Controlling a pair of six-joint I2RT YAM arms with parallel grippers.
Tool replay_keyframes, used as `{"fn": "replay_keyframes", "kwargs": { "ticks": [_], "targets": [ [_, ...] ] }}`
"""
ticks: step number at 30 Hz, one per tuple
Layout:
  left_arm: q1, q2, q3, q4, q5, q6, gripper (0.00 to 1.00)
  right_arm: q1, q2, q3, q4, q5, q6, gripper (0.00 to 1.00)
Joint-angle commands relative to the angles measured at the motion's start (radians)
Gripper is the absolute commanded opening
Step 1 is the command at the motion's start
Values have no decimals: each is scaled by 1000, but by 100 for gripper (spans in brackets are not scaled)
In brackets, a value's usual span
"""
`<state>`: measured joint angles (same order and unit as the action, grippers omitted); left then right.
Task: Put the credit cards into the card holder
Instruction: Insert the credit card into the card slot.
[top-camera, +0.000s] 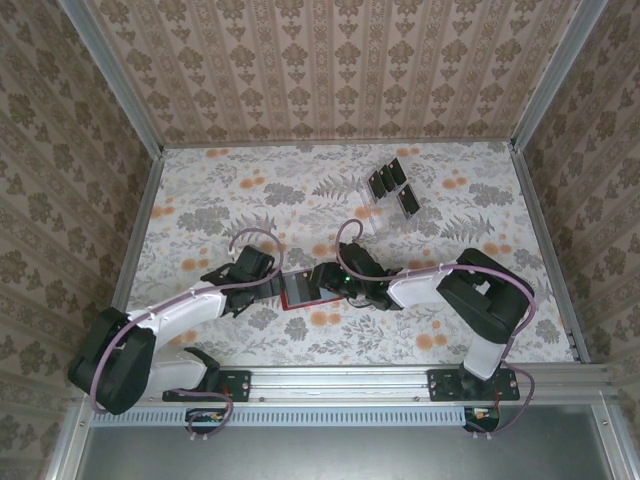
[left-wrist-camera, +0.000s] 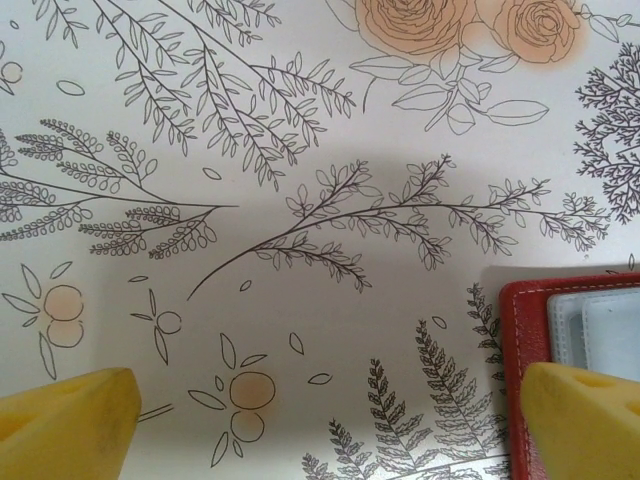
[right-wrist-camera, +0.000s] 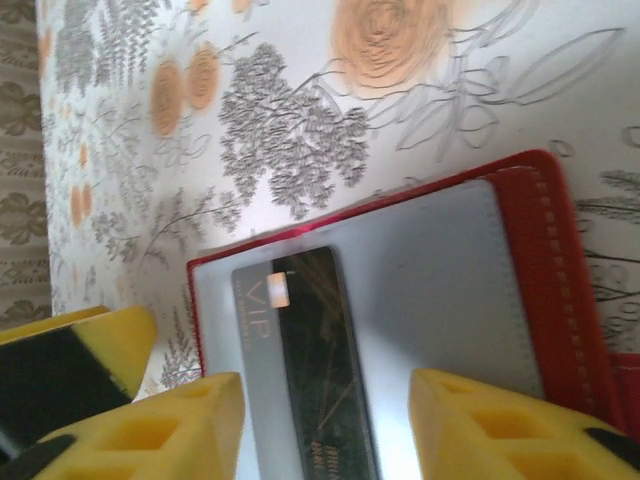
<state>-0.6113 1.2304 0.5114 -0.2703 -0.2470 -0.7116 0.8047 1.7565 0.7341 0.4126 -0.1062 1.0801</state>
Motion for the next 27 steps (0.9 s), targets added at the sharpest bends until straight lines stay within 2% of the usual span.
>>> {"fn": "replay_keyframes", "kwargs": {
  "ticks": [1,6,9,27],
  "targets": [
    [7,15,11,-18,5,13,100,-15,14,31,-146,-23,-69,40],
    [6,31,-13,6,15,5,100,-16,18,101,-248,-32,-128,19],
    [5,42,-21,16,20,0,100,-15,36,141,-303,-38,-154,10],
    [-24,143,-37,84,28,-20,100,5,119,217,-304,-105,-155,5]
  ]
}}
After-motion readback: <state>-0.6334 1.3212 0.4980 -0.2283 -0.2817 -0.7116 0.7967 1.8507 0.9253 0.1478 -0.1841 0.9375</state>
